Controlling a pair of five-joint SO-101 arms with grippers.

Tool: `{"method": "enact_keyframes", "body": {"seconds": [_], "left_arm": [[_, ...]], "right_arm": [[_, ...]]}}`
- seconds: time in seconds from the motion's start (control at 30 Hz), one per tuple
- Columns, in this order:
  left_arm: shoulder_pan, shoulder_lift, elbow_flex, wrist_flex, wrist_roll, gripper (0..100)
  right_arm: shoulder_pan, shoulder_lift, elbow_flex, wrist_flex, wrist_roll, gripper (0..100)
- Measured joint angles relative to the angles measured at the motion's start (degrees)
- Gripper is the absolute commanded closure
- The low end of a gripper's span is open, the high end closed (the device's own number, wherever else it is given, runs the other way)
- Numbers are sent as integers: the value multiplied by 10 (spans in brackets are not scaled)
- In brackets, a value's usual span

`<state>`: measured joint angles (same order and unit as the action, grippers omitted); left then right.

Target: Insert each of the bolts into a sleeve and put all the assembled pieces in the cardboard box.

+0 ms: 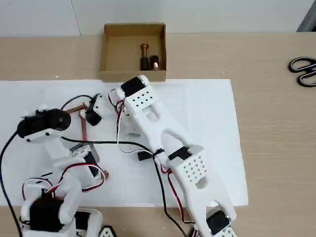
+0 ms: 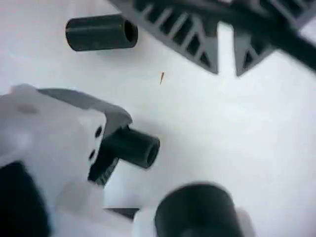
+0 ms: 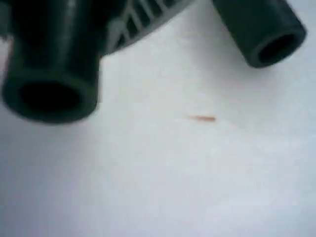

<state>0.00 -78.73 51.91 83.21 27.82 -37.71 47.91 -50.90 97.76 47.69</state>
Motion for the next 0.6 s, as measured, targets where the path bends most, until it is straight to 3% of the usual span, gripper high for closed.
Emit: {"method": "enact_keyframes", "body": {"seconds": [0.27, 0.6], "left_arm": [[0, 0, 0, 0, 0, 993], [0, 0, 0, 0, 0, 993]], "right_arm": [[28, -13, -33, 4, -51, 992], [123, -83, -33, 10, -188, 992]]}}
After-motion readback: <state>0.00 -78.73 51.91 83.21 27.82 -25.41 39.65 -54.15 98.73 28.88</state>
